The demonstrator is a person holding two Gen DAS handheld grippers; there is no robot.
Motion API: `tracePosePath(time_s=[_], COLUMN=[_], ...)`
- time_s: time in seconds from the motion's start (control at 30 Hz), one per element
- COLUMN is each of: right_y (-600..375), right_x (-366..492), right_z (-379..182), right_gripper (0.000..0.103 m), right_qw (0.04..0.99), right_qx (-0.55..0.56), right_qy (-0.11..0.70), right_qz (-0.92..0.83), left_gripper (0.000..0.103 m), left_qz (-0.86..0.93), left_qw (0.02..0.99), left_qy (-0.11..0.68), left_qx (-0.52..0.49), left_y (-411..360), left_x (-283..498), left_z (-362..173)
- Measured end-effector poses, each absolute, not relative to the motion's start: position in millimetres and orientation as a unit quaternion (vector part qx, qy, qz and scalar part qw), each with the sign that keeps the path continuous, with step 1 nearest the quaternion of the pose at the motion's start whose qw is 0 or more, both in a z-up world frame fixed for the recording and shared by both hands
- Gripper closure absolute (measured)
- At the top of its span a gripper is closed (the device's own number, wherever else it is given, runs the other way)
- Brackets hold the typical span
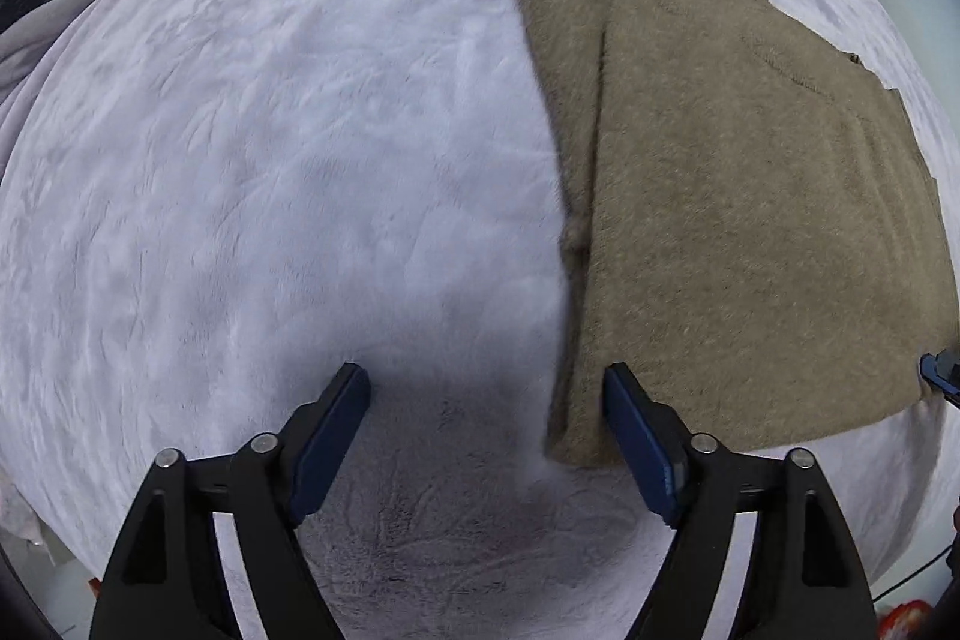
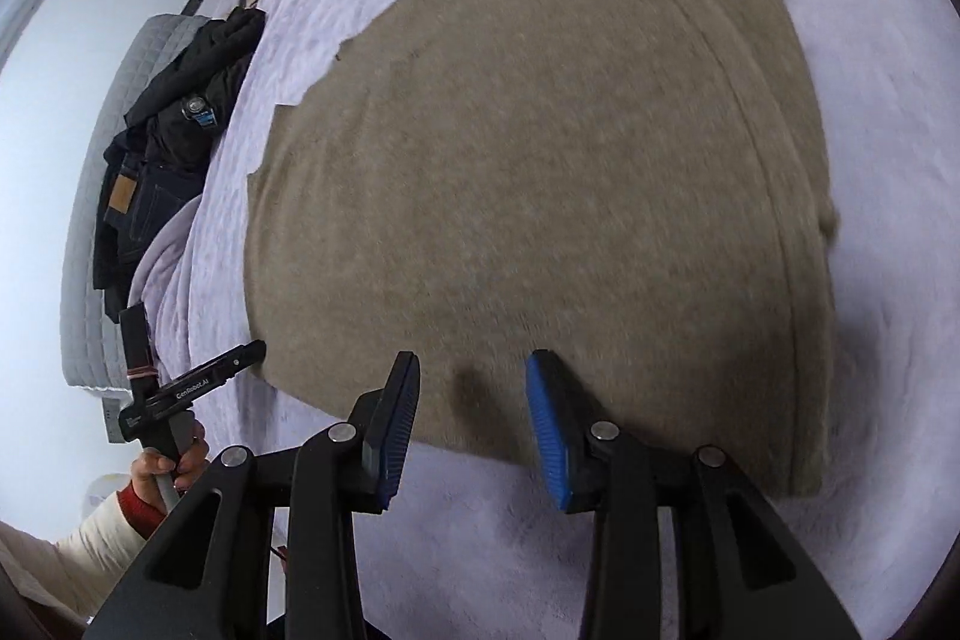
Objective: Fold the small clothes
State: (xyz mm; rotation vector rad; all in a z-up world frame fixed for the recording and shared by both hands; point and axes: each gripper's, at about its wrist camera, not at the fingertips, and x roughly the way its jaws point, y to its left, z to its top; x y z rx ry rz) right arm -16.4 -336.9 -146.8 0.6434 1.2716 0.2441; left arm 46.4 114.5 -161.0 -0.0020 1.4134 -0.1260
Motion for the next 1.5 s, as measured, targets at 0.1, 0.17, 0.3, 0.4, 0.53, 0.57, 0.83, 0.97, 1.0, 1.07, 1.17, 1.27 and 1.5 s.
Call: tracePosePath(time_s=[0.1, 0.17, 0.3, 0.4, 0.53, 0.57, 0.83, 0.97, 1.0, 1.07, 1.17, 1.27, 1.5], right_y=[-342.7, -344.1, -341.4, -340.7, -350.4, -354.0, -363.5, -366.1, -367.0, -369.5, -370.0, -370.5, -364.7], right_x=[-35.3, -46.0, -62.4, -70.7, -78.2, -79.9, -71.1, -69.7, -71.1, -73.8, -72.6, -73.1, -76.0], right_z=[-147.5, -145.0, -146.5, -156.5, -172.3, -177.6, -166.5, -175.8, -181.6, -187.0, -185.0, -181.8, -173.8], right_gripper=[0.063, 0.06, 0.058, 0.058, 0.055, 0.055, 0.096, 0.096, 0.096, 0.096, 0.096, 0.096, 0.095], right_qw=[0.746, 0.744, 0.733, 0.719, 0.704, 0.698, 0.709, 0.708, 0.705, 0.702, 0.706, 0.707, 0.709], right_qx=[0.32, 0.337, 0.378, 0.419, 0.485, 0.506, 0.516, 0.482, 0.481, 0.487, 0.482, 0.474, 0.454], right_qy=[0.575, 0.568, 0.555, 0.546, 0.515, 0.505, 0.477, 0.515, 0.521, 0.518, 0.519, 0.523, 0.539], right_qz=[0.102, 0.101, 0.108, 0.094, 0.064, 0.055, 0.055, 0.034, 0.03, 0.029, 0.03, 0.032, 0.024], left_gripper=[0.02, 0.02, 0.02, 0.036, 0.07, 0.072, 0.083, 0.083, 0.083, 0.082, 0.082, 0.061, 0.032], left_qz=[-0.07, -0.115, -0.197, -0.201, -0.199, -0.198, -0.19, -0.18, -0.176, -0.17, -0.16, -0.136, -0.106], left_qw=[0.757, 0.756, 0.726, 0.719, 0.713, 0.71, 0.725, 0.729, 0.731, 0.736, 0.74, 0.745, 0.748], left_qy=[0.649, 0.642, 0.652, 0.66, 0.665, 0.667, 0.66, 0.657, 0.655, 0.651, 0.649, 0.651, 0.655], left_qx=[-0.024, -0.055, -0.092, -0.089, -0.102, -0.106, -0.058, -0.076, -0.08, -0.075, -0.07, -0.056, -0.023], left_y=[120.4, 118.6, 101.4, 92.3, 94.4, 97.6, 110.0, 117.8, 118.7, 122.2, 126.5, 129.3, 127.5], left_x=[40.9, 37.5, 36.9, 38.9, 51.0, 52.3, 42.5, 37.0, 36.1, 32.5, 28.1, 22.5, 5.0], left_z=[-152.8, -142.3, -143.5, -155.4, -163.6, -165.0, -159.8, -167.1, -165.8, -161.8, -156.5, -152.2, -146.5])
